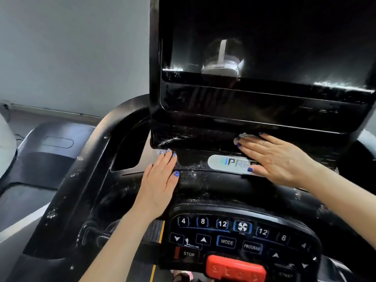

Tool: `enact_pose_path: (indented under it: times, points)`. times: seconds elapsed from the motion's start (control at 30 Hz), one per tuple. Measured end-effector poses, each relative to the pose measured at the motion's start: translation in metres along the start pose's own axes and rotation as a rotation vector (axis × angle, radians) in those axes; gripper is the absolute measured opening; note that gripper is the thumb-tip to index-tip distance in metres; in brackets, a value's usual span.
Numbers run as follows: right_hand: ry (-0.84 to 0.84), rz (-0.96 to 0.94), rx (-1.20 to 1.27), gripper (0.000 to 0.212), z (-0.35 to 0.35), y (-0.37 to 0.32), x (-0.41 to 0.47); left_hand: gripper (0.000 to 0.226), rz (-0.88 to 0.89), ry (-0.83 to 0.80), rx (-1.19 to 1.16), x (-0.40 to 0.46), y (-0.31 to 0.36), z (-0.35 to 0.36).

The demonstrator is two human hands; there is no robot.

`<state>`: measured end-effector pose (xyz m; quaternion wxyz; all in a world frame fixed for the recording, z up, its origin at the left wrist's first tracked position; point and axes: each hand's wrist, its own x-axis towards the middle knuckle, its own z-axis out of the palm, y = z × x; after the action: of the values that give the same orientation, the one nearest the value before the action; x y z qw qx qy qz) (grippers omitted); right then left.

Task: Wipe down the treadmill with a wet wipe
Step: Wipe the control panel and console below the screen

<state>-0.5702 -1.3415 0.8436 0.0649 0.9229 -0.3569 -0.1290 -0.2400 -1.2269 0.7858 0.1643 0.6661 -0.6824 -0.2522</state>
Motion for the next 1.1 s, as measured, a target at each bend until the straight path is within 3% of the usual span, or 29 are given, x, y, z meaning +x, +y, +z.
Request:
enact_pose_path:
  times: [0.2,0.27,0.43,0.6,0.83,0.93,1.1]
  points:
    - [-0.089,0.069,0.013,0.083,0.001,-0.003,-0.017,0.059,-0.036,-0.043,-0.003,0.0,0.021,-0.004]
    - [-0.011,0.054,0.112,0.099,0.002,-0.015,0.0,0.058,-0.02,-0.071,-0.032,0.002,0.037,-0.002]
    - [-0.132,0.05,0.394,0.118,-0.002,-0.017,-0.003,0.058,-0.091,-0.126,-0.043,0.01,0.058,0.0]
    - [-0.193,0.002,0.319,0.106,0.004,0.014,-0.04,0.062,-0.141,-0.118,-0.017,0.014,0.067,0.002]
    - [-0.106,-0.086,0.193,0.122,-0.003,0.002,-0.007,0.061,-0.168,-0.111,0.035,0.01,0.086,0.006]
    - [-0.069,-0.112,0.099,0.114,-0.003,0.019,-0.021,0.06,-0.158,-0.09,0.051,0.008,0.085,0.009]
    - [-0.006,-0.126,-0.057,0.08,0.005,0.03,-0.033,0.063,-0.17,-0.08,0.104,0.01,0.089,0.012]
